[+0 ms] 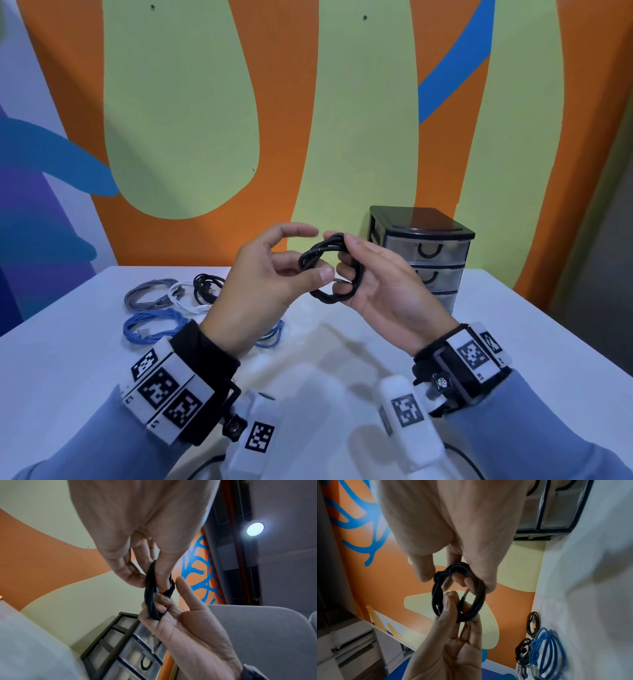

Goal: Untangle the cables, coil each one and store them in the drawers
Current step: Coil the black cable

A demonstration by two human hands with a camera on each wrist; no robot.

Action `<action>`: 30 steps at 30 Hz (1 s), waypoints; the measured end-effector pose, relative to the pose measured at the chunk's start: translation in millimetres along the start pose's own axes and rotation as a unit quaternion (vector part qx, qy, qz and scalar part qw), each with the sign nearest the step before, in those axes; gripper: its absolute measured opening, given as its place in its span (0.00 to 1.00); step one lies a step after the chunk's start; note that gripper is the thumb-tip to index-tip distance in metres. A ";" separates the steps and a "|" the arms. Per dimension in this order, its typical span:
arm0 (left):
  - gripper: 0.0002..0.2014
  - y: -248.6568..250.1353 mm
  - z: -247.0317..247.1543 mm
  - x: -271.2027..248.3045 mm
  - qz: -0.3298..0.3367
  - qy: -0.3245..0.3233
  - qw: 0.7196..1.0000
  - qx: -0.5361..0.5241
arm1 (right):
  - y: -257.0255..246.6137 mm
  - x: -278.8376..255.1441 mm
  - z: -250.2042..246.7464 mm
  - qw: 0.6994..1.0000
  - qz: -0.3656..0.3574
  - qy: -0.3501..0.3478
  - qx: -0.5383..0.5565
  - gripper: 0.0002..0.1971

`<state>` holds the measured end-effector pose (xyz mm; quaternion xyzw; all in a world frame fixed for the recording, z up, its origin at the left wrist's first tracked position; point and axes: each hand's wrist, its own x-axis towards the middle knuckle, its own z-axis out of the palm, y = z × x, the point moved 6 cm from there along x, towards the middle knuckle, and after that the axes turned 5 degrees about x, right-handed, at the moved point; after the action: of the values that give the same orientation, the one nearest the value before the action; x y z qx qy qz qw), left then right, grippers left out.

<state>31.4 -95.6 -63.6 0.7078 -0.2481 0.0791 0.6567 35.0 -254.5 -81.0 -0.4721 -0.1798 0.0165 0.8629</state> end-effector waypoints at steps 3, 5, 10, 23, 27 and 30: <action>0.29 -4.2 -9.5 3.6 -0.020 0.028 0.999 0.001 | -1.4 1.6 -2.8 1.000 -0.007 0.011 0.014 0.16; 0.28 -7.5 -9.4 4.0 -0.028 0.023 0.999 -0.030 | 1.2 2.7 -4.4 1.000 -0.001 0.020 0.020 0.14; 0.31 -17.7 2.6 4.6 -0.066 -0.039 0.986 -0.148 | 8.6 3.7 -9.3 0.999 0.033 0.041 -0.003 0.09; 0.32 -9.3 14.0 -0.5 -0.067 -0.125 0.947 -0.289 | -12.1 -2.8 -2.4 0.998 0.044 -0.044 -0.032 0.20; 0.32 -7.5 16.1 -1.9 -0.063 -0.158 0.935 -0.311 | -13.3 -2.7 -2.0 0.997 0.038 -0.049 -0.037 0.20; 0.31 -8.4 16.0 -0.9 -0.061 -0.144 0.959 -0.235 | -10.2 -0.9 -3.8 0.999 0.017 -0.020 -0.026 0.20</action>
<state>31.1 -110.8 -73.5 0.5515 -0.3074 -0.1243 0.7655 33.9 -263.4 -74.8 -0.4971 -0.1894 0.0354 0.8460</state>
